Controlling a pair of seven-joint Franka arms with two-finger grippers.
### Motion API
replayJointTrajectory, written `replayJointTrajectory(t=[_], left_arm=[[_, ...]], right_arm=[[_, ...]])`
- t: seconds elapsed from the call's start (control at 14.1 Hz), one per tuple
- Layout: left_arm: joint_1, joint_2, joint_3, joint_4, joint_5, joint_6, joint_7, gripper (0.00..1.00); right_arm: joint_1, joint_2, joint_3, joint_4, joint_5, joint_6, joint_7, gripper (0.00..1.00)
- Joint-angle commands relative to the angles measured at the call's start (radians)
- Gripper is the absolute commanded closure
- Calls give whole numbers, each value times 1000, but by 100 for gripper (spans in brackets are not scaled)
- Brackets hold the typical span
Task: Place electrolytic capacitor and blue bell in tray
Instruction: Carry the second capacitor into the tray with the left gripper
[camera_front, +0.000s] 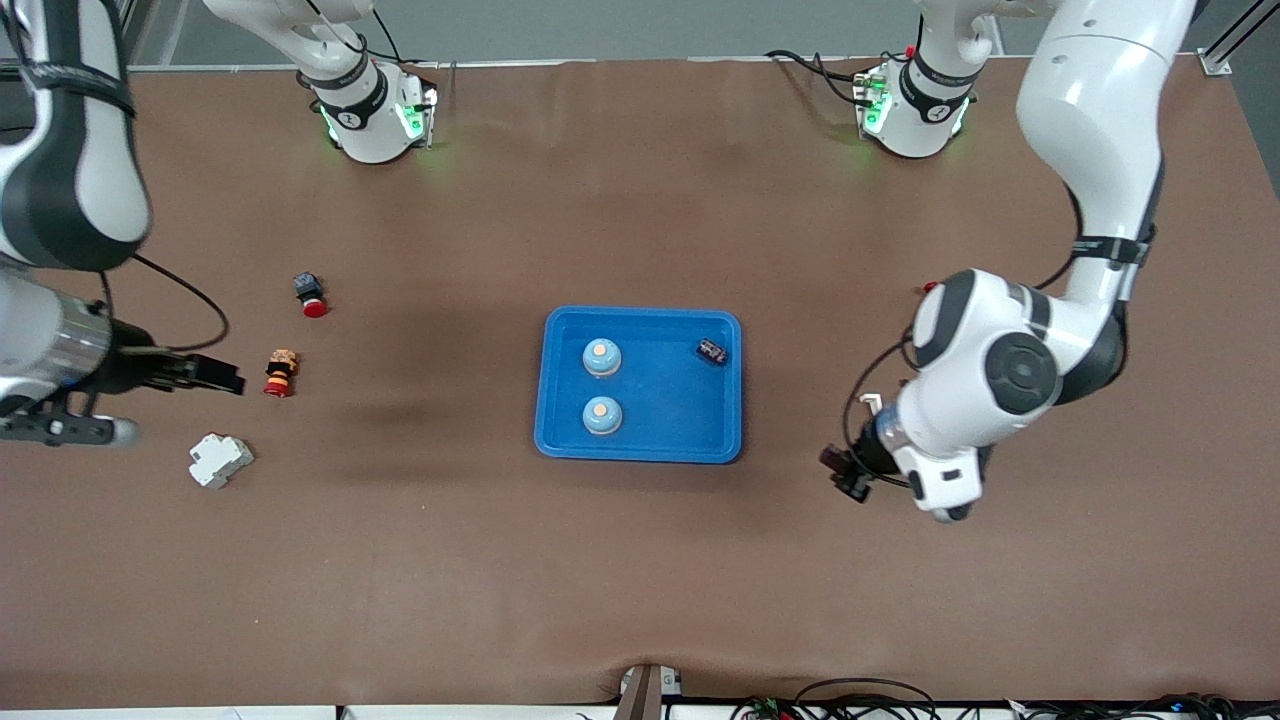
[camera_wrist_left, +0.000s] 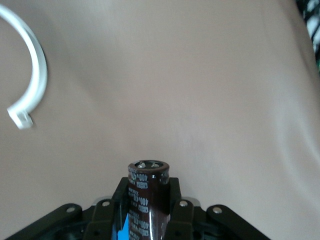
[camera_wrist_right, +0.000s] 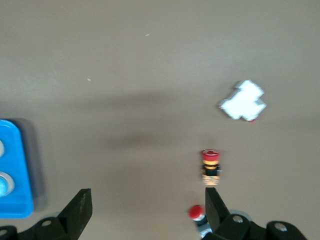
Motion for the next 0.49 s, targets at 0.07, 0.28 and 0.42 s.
replayJointTrajectory(t=[0.07, 0.28, 0.42], left_arm=[[-108, 34, 19, 15, -5, -10, -107, 100], [-169, 45, 26, 12, -2, -8, -152, 100], [-194, 58, 28, 12, 4, -8, -175, 100]], right_arm=[[-10, -128, 22, -57, -68, -42, -11, 0], [-11, -173, 22, -61, -68, -65, -6, 0], [-11, -197, 22, -64, -68, -70, -5, 0]])
